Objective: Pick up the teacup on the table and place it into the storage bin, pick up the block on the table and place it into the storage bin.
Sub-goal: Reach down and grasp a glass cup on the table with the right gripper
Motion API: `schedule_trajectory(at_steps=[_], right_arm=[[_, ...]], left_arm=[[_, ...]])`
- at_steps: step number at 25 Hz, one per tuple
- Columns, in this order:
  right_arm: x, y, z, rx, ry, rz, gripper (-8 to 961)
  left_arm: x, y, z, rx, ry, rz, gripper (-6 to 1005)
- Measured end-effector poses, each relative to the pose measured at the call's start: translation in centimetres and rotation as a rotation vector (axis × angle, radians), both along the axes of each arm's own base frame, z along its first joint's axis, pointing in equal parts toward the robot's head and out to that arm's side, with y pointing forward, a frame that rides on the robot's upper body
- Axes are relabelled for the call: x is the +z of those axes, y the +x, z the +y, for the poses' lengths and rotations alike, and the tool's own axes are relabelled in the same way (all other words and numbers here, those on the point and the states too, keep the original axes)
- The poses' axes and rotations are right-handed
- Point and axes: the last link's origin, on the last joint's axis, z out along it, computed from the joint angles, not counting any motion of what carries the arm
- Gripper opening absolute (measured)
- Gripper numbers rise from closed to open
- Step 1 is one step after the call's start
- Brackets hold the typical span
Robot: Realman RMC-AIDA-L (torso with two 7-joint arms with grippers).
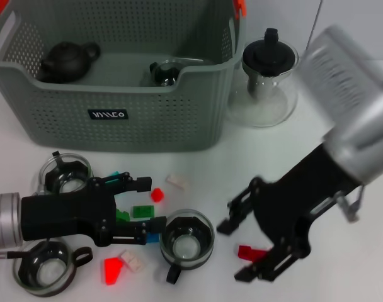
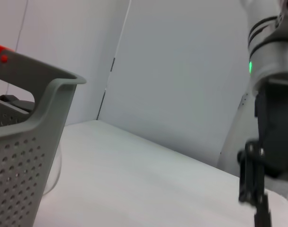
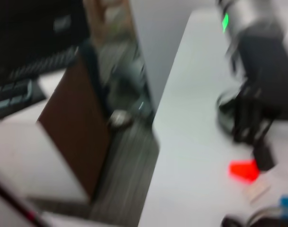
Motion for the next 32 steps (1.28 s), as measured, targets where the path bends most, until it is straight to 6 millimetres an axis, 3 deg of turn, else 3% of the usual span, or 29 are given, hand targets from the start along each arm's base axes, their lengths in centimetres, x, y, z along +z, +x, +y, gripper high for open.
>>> schedule_trajectory(at_steps=[5,10,24,32], right_arm=[[-3.3,-0.4,0.6,0.048,-0.014,-0.114,694],[-5.4,-0.8,0.7,0.132,0.023,-0.154,683],[-9.8,-1.2,0.3,0.331,0.117,-0.216,651],[-10.9,-1.0,-0.4,0.378,0.115,-0.238,633]], left_arm=[[0.0,0.0,0.0,0.003,0.002,-0.001,911],[0.0,-0.1,0.0,0.007,0.007,-0.005,910],[-0.2,0.0,-0.1,0.018,0.006,-0.013,910],[-0.4,-0.1,-0.1,0.031,0.005,-0.014,910]])
